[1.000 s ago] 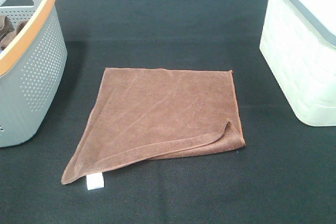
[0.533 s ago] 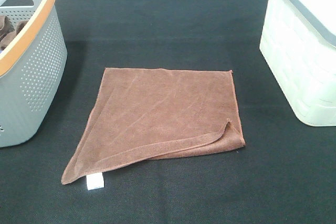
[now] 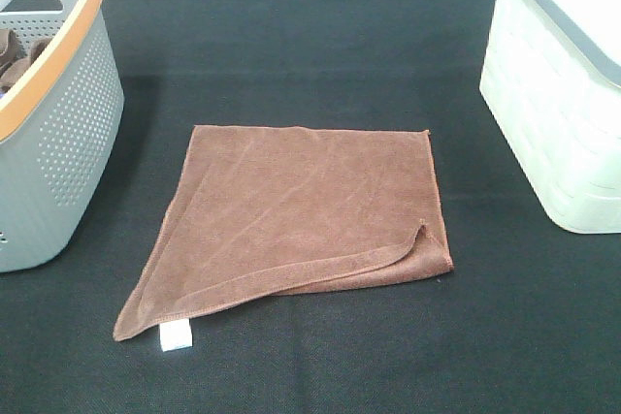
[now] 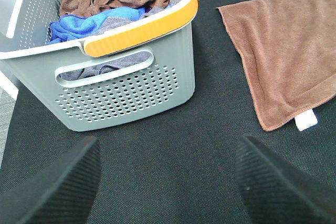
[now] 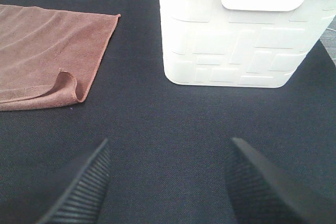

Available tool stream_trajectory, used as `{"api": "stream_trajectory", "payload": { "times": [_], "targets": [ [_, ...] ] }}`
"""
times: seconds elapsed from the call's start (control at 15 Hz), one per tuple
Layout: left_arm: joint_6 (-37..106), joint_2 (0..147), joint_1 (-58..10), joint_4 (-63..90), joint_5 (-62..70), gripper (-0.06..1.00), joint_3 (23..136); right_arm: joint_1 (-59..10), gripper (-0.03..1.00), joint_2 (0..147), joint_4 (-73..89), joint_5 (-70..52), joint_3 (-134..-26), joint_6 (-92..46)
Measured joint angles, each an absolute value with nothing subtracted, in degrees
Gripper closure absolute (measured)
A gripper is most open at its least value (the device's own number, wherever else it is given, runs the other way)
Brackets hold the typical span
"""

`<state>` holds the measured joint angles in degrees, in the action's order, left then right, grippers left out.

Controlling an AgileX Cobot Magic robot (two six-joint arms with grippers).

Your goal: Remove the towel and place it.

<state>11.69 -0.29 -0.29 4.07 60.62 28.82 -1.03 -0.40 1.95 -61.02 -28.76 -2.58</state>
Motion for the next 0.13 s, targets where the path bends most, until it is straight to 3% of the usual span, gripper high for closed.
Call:
{"api": "stream_trajectory", "payload": {
  "times": [0.13],
  "targets": [
    [11.7, -0.3, -0.3, 4.1, 60.6, 0.25, 28.8, -1.0, 0.36, -0.4, 1.9, -61.0, -28.8, -2.6]
  ]
}}
